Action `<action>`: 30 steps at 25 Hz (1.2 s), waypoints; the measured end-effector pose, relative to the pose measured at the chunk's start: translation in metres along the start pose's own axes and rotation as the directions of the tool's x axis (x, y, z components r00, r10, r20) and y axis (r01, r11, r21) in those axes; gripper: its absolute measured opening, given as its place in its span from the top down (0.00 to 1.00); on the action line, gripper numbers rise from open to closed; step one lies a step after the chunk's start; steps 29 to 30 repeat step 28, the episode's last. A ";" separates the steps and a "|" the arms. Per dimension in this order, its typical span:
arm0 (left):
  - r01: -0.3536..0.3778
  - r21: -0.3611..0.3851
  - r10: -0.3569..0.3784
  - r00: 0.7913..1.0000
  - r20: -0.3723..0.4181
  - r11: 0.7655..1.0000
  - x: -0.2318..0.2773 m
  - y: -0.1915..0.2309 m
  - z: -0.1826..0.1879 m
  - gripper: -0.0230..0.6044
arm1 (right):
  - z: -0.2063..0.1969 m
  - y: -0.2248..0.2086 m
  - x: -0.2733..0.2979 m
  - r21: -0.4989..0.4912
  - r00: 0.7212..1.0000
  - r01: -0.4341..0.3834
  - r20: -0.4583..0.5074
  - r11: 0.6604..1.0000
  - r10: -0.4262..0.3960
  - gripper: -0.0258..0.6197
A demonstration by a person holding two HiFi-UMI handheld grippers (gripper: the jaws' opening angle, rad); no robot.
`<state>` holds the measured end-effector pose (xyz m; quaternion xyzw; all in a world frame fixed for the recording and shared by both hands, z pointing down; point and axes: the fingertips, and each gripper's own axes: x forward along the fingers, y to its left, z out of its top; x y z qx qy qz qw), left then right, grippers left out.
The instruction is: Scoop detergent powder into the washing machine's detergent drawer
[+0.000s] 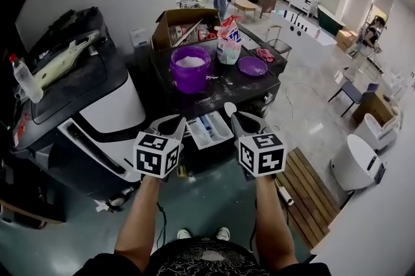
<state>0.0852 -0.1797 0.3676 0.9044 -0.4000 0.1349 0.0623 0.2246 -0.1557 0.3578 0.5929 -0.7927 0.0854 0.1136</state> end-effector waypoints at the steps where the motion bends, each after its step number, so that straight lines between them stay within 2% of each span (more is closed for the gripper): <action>1: -0.008 0.002 0.008 1.000 0.000 1.000 0.001 -0.002 0.001 0.96 | -0.001 -0.002 0.000 0.003 1.000 -0.003 0.002 1.000 0.003 0.90; 8: -0.042 0.005 0.042 0.999 -0.004 0.999 0.004 -0.008 0.003 0.96 | -0.003 -0.023 -0.007 0.051 0.999 0.022 0.038 0.998 -0.024 0.90; 13: -0.055 0.002 0.055 0.998 -0.004 0.998 0.007 -0.011 0.005 0.96 | -0.005 -0.029 -0.012 0.050 0.999 0.020 0.043 0.999 -0.022 0.90; 30: -0.066 -0.007 0.066 0.998 -0.005 0.998 0.006 -0.009 0.002 0.96 | -0.002 -0.027 -0.010 0.051 0.998 0.005 0.054 0.999 -0.008 0.90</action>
